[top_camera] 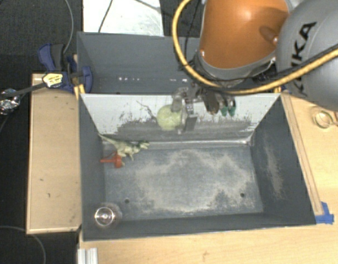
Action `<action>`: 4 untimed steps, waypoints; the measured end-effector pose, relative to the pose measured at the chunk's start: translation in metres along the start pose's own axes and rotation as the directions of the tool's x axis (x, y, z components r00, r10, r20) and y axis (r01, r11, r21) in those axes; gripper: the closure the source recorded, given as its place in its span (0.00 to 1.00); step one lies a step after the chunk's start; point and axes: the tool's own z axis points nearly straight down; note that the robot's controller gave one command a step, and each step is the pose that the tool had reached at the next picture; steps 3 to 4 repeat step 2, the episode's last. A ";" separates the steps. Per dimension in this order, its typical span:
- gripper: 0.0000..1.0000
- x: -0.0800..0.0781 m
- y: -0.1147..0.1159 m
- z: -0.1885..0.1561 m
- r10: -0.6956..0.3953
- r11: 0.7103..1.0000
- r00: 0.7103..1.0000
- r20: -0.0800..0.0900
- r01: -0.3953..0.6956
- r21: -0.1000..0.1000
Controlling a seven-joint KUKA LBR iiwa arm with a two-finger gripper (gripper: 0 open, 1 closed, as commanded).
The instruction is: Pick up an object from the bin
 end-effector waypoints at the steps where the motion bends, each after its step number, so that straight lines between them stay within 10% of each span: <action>1: 1.00 0.000 0.000 0.000 0.000 1.000 1.000 -0.001 0.000 0.000; 2: 1.00 0.033 -0.082 0.042 -0.224 0.975 0.975 0.003 0.224 0.001; 4: 1.00 0.033 -0.082 0.042 -0.224 0.975 0.975 0.003 0.224 0.001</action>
Offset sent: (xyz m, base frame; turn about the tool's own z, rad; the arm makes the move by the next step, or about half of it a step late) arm -0.0190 -0.0862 -0.0431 -0.2280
